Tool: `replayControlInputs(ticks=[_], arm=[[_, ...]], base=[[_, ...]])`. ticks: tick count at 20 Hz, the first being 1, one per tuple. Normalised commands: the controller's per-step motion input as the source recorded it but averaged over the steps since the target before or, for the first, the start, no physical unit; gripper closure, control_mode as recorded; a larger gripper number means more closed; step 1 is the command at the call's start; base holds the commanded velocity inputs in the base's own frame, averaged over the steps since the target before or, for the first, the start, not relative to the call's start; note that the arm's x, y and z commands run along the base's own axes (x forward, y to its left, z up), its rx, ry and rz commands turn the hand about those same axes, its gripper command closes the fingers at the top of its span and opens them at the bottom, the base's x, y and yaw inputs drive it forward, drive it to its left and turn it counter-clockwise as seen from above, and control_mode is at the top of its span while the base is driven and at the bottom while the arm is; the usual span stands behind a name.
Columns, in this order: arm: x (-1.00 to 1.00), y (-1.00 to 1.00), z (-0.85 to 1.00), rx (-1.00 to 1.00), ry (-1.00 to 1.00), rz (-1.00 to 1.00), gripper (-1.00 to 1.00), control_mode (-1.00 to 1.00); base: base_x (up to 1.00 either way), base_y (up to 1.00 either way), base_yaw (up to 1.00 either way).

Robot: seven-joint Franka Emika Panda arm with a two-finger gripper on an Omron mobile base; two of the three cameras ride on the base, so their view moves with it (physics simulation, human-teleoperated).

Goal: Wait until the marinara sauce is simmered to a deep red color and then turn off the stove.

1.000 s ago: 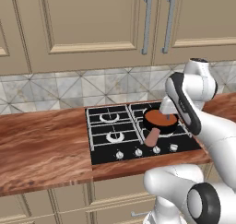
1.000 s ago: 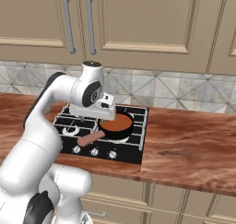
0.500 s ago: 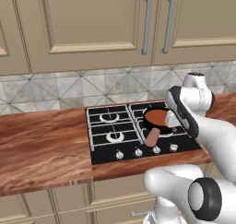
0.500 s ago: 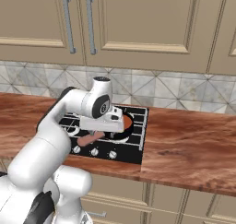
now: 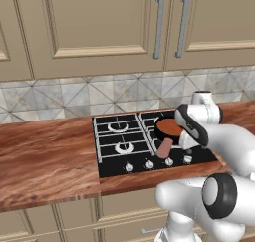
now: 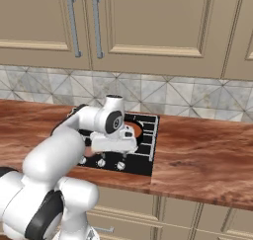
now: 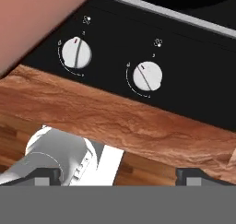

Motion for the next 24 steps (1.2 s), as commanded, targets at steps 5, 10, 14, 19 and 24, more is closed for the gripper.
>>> replayControlInputs(ticks=[5,10,14,19,24], arm=[[0.04,-0.31,-0.27,0.03,0.04,0.22,-1.00,-1.00],[0.00,-0.12,-0.11,0.06,-0.09,0.15,-1.00,-1.00],[-0.01,-0.07,-0.03,0.09,-0.23,0.10,-1.00,-1.00],[0.00,0.00,-0.07,0.10,-0.19,0.04,-1.00,-1.00],[0.01,0.07,-0.05,0.05,-0.05,0.00,-1.00,-1.00]], base=[[0.00,0.00,0.00],[0.00,0.00,0.00],[0.00,0.00,0.00],[0.00,0.00,0.00],[0.00,0.00,0.00]])
